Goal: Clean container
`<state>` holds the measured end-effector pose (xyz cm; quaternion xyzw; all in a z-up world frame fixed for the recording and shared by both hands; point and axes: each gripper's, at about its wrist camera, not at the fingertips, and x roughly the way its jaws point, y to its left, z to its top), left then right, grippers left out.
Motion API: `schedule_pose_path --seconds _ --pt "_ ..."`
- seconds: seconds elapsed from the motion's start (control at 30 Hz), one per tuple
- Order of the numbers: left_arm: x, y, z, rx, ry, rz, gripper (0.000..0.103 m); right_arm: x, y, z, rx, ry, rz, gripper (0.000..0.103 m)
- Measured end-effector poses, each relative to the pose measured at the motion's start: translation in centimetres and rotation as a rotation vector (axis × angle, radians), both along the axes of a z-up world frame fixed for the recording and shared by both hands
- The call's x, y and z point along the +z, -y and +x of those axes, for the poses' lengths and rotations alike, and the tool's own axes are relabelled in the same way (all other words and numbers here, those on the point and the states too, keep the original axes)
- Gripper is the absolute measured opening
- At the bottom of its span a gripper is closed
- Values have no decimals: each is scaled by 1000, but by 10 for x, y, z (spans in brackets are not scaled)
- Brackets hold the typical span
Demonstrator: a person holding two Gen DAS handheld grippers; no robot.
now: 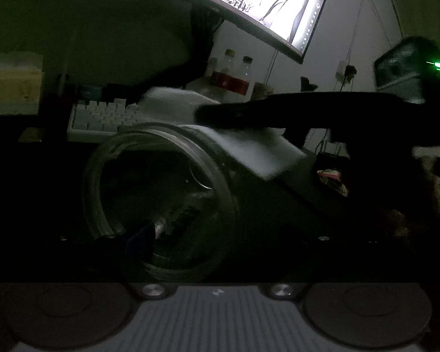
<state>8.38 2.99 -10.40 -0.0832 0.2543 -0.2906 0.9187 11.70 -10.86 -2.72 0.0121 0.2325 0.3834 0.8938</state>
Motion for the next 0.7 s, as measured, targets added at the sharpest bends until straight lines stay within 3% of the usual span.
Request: schedule_pose_path --seconds 0.07,0.17,0.3,0.37,0.43,0.5,0.7 --pt "0 0 0 1 -1 1 92 0 -3 -4 34 3 10 11" --pt "0 -1 1 6 -4 2 92 -3 1 6 -27 0 -8 11" --pt "1 -4 1 18 -5 3 92 -7 17 35 -223 -68 -34 11" --pt "1 -5 2 22 -5 1 92 -8 17 42 -268 -84 -46 11" --pt "1 -5 2 26 -5 1 92 -8 10 36 -246 -74 -39 11" --pt "0 -5 3 29 -5 2 92 -5 0 22 -155 -42 -30 12" --pt "0 -3 3 49 -6 -5 92 -5 -6 26 -131 -36 -50 11"
